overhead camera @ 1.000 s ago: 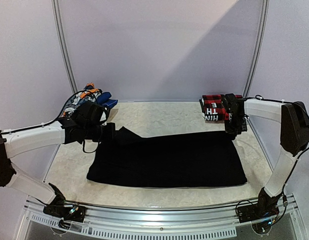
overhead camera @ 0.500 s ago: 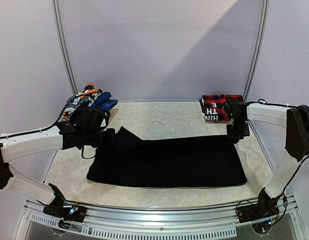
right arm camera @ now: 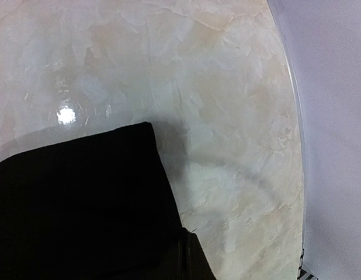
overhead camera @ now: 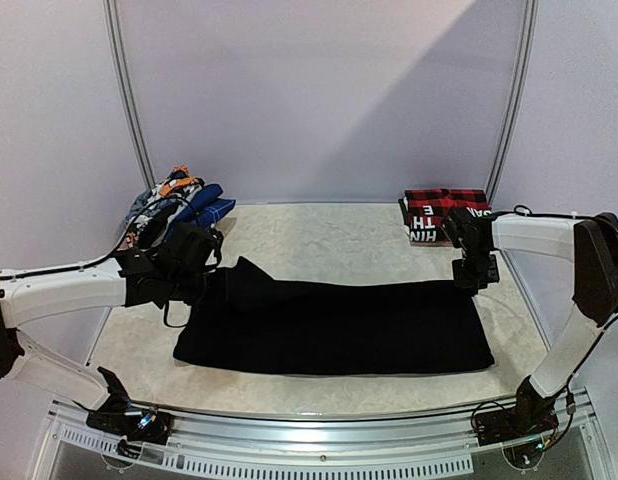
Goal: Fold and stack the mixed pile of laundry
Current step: Fold the 1/3-folded T-shirt at the center of the board.
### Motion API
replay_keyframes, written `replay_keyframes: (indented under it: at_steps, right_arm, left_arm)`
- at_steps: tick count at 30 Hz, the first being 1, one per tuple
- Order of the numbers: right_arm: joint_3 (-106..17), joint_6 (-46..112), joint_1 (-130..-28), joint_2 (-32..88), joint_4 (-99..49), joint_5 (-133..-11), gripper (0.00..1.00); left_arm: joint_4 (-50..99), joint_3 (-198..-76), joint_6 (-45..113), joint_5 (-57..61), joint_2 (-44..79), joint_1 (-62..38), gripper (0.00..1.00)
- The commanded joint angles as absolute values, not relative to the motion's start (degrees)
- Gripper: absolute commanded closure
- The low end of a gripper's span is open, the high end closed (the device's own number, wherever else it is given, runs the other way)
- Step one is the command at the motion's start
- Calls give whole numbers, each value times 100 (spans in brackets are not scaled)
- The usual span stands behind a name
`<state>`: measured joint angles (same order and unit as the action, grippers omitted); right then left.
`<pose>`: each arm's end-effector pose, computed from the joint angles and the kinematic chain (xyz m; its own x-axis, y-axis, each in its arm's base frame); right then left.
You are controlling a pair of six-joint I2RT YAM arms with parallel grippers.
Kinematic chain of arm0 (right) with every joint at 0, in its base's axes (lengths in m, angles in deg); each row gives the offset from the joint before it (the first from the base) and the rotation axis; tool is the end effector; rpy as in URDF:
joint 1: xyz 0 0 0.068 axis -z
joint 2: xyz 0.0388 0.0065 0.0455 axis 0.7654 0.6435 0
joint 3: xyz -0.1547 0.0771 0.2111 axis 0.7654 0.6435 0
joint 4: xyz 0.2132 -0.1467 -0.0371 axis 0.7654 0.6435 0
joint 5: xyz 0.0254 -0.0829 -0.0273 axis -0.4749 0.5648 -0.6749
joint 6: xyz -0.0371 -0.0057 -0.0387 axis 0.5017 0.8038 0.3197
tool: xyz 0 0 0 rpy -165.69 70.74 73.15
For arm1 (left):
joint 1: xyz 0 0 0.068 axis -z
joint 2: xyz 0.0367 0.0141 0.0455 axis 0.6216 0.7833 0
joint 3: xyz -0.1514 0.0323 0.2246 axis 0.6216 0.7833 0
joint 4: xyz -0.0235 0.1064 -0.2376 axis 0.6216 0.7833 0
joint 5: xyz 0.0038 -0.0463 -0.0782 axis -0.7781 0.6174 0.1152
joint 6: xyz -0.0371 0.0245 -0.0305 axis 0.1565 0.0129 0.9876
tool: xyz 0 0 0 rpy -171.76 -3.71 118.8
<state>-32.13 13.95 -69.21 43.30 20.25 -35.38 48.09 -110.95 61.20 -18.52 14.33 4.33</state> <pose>0.2955 0.0850 0.1880 -0.9222 0.0795 -0.3784 0.2203 0.9123 -0.3452 0.1957 -0.1709 0.2279 -0.7748 -0.1089 -0.6227 0.0989 0.9521 -0.2895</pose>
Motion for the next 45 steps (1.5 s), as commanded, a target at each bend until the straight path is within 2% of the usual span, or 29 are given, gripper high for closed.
replay_keyframes:
  at_steps: [1, 13, 19, 26, 29, 33, 37, 43, 45]
  right_arm:
    - [-3032, 1216, -6946, 4323, 2018, -3312, 100]
    - [-2826, 1075, -6950, 4633, 1842, -3508, 99]
    - [-2829, 1020, -6954, 4590, 2011, -3532, 91]
    - [-2869, 1020, -6953, 4327, 2377, -3489, 71]
    - [-2895, 1023, -6969, 4034, 2517, -3595, 66]
    - [-2980, 1054, -7118, 3540, 2484, -3882, 50]
    - [-3038, 1198, -7239, 3261, 2369, -4158, 44]
    - [-2897, 1393, -7262, 2933, 1592, -4774, 42]
    - [-2848, 1418, -7262, 2926, 1321, -5072, 43]
  left_arm:
    - [4888, -10886, 6310, -1960, 1401, 597, 100]
    - [4501, -10398, 6622, -1808, 1896, 701, 100]
    - [4472, -10359, 6788, -1632, 2156, 789, 100]
    - [4990, -10592, 6818, -1543, 1972, 1145, 74]
    - [5246, -10705, 6584, -1973, 1653, 1193, 55]
    - [5592, -10950, 6157, -2705, 1396, 1171, 32]
    - [5662, -11139, 5755, -2946, 1395, 1006, 25]
    - [4820, -10875, 5031, -2686, 1487, 693, 25]
    - [4499, -10746, 4969, -2470, 1572, 478, 28]
